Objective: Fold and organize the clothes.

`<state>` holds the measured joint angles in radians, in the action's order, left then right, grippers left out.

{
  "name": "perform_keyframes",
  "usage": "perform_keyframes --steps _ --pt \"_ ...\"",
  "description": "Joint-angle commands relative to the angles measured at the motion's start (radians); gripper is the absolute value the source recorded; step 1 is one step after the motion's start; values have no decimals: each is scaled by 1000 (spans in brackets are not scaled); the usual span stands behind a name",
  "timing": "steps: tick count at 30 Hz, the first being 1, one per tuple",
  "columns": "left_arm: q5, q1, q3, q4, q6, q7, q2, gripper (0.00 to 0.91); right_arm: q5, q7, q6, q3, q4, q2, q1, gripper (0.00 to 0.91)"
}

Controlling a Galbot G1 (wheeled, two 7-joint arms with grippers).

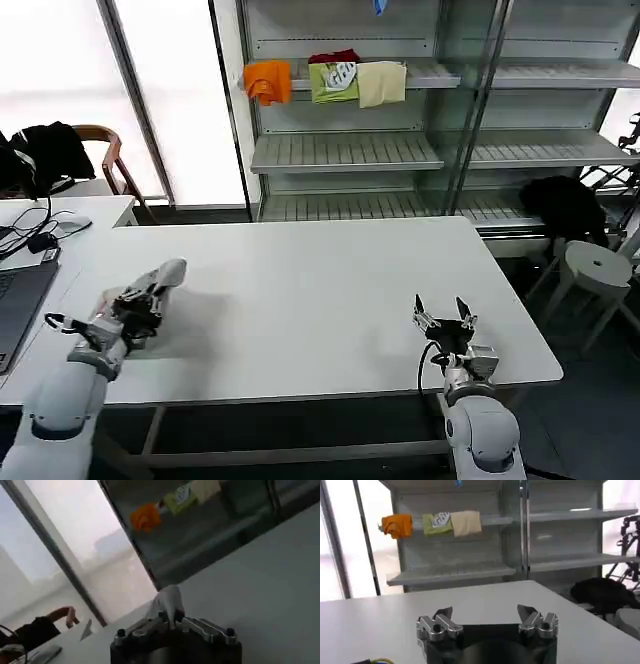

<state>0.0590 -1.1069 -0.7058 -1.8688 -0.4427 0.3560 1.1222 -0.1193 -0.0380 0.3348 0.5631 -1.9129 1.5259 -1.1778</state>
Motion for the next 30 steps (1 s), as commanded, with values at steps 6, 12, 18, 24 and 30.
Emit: perform_keyframes --steps 6,12,18,24,30 --pt "-83 83 292 -39 -136 -164 160 20 2 -3 11 0 -7 -2 7 907" --pt "-79 125 382 -12 -135 -221 194 20 3 1 13 -4 -7 -3 8 907" --pt "-46 141 471 8 -135 -242 236 222 18 0 25 -30 -13 3 19 907" --pt "-79 128 519 -31 -134 -239 251 907 67 10 45 -105 20 15 66 907" --pt "-148 101 544 -164 -134 -234 219 907 65 23 95 -216 64 54 134 907"
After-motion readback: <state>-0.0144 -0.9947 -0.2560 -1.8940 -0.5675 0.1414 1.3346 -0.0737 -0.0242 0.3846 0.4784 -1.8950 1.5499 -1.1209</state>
